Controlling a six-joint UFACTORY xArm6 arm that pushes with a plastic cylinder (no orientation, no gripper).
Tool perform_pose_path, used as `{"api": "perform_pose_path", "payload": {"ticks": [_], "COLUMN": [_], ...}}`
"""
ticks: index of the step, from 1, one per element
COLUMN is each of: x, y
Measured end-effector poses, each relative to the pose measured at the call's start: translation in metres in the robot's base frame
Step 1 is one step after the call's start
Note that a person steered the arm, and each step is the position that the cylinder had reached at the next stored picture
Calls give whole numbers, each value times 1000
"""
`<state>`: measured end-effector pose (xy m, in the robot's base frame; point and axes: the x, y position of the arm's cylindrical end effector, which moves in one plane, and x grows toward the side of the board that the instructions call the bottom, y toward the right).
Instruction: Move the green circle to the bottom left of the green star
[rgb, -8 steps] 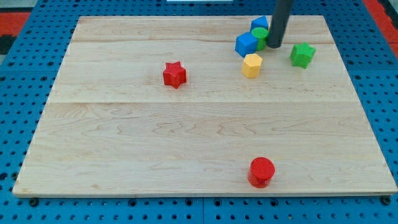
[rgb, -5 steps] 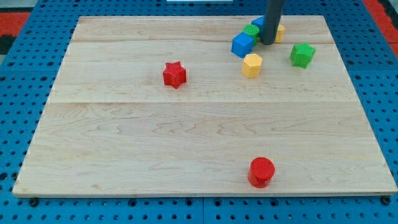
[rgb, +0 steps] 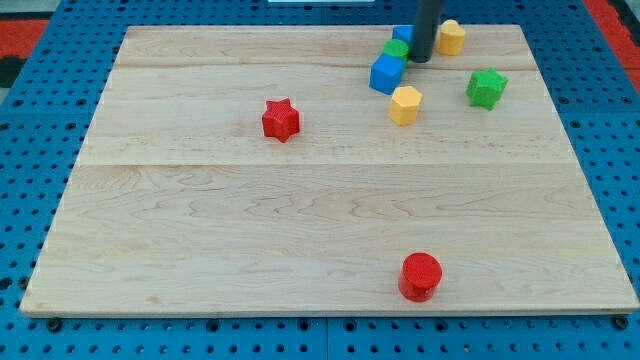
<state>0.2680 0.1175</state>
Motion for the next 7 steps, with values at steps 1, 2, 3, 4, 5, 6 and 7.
{"api": "perform_pose_path", "payload": {"ticks": [1, 2, 3, 4, 5, 6, 7], "x": [30, 51, 51, 32, -1, -7, -23], "y": [-31, -58, -98, -136, -120, -106, -100]}}
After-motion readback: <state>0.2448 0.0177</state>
